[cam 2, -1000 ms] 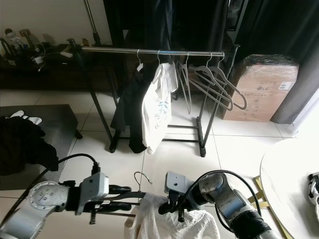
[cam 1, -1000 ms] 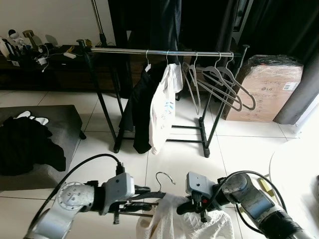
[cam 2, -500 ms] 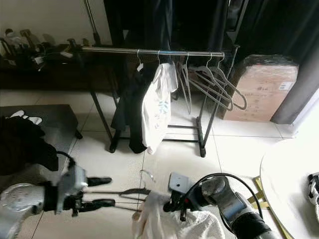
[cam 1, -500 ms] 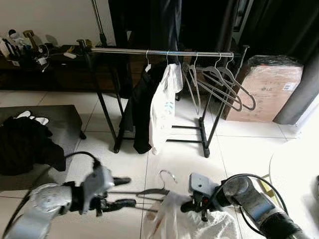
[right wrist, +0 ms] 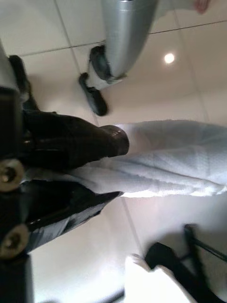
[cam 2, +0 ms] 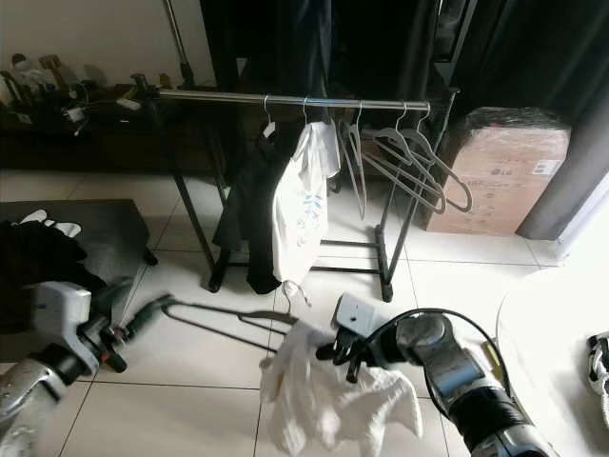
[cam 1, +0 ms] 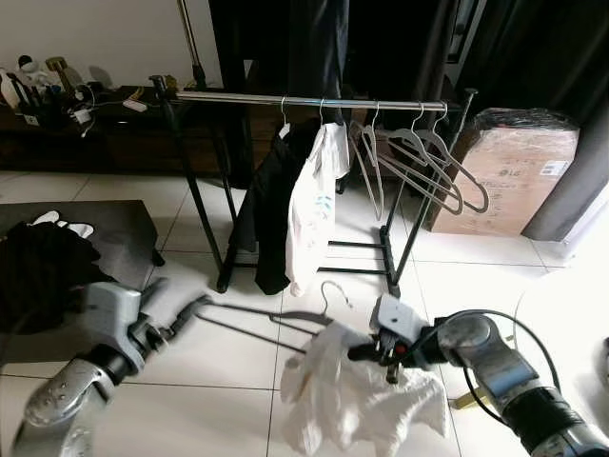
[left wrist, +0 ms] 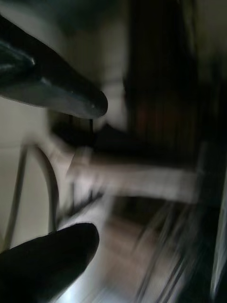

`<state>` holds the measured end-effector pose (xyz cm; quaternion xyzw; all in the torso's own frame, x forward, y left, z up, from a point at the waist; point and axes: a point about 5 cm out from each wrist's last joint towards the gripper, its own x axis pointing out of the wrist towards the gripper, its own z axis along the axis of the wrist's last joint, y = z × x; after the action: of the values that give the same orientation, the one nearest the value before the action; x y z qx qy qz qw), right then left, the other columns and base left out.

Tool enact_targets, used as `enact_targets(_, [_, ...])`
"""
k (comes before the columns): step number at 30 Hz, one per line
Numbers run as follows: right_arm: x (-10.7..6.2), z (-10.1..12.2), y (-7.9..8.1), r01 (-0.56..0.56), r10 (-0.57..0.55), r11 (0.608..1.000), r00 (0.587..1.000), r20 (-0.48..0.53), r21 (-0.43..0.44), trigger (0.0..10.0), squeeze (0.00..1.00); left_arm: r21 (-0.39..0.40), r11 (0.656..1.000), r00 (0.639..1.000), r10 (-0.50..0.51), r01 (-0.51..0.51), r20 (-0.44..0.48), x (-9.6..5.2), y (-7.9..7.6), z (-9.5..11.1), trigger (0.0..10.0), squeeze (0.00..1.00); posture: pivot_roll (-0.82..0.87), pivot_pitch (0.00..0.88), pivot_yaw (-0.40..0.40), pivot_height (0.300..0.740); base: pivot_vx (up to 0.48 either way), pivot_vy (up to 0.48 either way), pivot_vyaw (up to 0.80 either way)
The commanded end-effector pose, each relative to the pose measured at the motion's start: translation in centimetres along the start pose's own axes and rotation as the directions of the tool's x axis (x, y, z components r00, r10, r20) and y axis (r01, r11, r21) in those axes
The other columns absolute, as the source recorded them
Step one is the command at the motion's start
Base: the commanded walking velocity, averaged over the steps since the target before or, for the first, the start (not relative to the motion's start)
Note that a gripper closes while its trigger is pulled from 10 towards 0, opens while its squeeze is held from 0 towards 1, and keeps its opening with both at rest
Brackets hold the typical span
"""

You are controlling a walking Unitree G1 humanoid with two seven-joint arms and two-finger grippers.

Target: Hang hanger

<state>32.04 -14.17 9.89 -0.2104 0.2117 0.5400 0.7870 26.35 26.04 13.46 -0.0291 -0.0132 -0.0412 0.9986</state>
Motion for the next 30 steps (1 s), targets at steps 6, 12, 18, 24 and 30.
enact_targets(6, [-1.3, 3.7, -1.1, 0.014, 0.004, 0.992, 0.991, 0.137, -0.127, 0.0, 0.00, -0.212, 0.842, 0.868, 0.477, -0.496, -0.138, -2.3, 4.1, -3.2, 10.0, 0.00, 0.07, 0.115, -0.043, 0.740, 0.000, 0.000, 0.00])
enact_targets(12, [-1.3, 5.4, 0.2, -0.081, 0.122, 0.979, 0.967, 0.223, -0.187, 0.0, 0.00, -0.379, 0.826, 0.890, 0.287, -0.418, -0.355, -2.7, 1.2, -7.0, 10.0, 0.00, 0.07, 0.124, -0.040, 0.740, 0.000, 0.000, 0.00])
enact_targets(18, [-1.6, 5.4, 0.6, -0.116, 0.161, 0.973, 0.961, 0.226, -0.198, 0.0, 0.00, -0.503, 0.824, 0.892, 0.007, -0.261, -0.452, -3.9, -1.6, -9.1, 10.0, 0.00, 0.07, 0.137, -0.042, 0.740, 0.000, 0.000, 0.00])
enact_targets(24, [-1.7, 6.0, 1.1, -0.120, 0.176, 0.968, 0.952, 0.249, -0.222, 0.0, 0.00, -0.638, 0.770, 0.926, -0.233, -0.009, -0.295, -3.6, -4.1, -7.5, 10.0, 0.00, 0.06, 0.141, -0.042, 0.740, 0.000, 0.000, 0.00])
enact_targets(30, [-1.6, 5.7, 1.7, -0.189, 0.238, 0.956, 0.945, 0.224, -0.223, 0.0, 0.00, -0.687, 0.714, 0.857, -0.433, 0.137, -0.279, -5.3, -4.3, -8.0, 10.0, 0.00, 0.06, 0.157, -0.045, 0.740, 0.000, 0.000, 0.00])
